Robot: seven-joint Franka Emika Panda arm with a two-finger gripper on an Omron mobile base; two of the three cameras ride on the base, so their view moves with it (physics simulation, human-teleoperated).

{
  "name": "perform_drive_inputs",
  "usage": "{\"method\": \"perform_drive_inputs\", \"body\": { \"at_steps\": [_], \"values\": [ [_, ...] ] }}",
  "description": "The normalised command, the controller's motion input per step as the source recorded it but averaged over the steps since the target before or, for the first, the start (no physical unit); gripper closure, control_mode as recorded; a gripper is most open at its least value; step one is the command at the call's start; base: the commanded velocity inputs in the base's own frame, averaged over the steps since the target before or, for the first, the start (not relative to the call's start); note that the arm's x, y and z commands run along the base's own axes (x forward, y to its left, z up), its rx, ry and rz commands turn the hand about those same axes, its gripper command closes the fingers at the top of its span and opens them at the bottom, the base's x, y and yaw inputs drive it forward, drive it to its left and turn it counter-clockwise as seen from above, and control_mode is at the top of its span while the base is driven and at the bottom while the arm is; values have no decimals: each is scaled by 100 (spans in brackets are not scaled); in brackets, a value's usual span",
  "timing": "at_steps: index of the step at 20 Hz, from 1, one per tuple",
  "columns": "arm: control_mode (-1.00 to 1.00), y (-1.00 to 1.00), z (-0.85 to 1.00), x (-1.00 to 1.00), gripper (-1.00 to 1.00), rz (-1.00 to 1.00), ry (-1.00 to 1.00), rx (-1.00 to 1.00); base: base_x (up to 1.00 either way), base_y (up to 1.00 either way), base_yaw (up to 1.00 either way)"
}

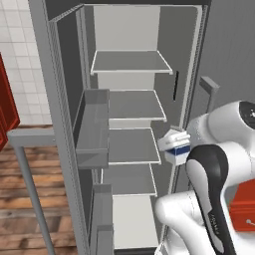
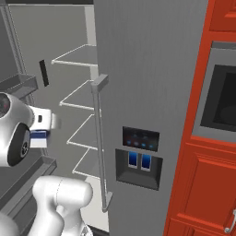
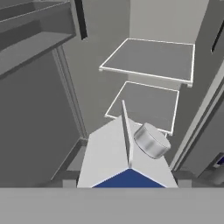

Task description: Take a sugar cube from the saucer and place it inside the coffee. Then, grab milk from the fridge and place it next to the coffee on the counter to sweeten the coffee.

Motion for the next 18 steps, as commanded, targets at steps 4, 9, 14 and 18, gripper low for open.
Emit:
{"method": "perform_drive_inputs", "body": {
  "at_steps": [4, 9, 14, 18],
  "values": [
    [100, -4, -3, -69, 100, 0, -21, -1, -25, -3, 1],
    [100, 0, 0, 0, 100, 0, 0, 0, -100, -1, 16],
    [100, 0, 0, 0, 100, 0, 0, 0, -100, 8, 37],
    [100, 0, 0, 0, 100, 0, 0, 0, -50, 81, 60]
  ]
}}
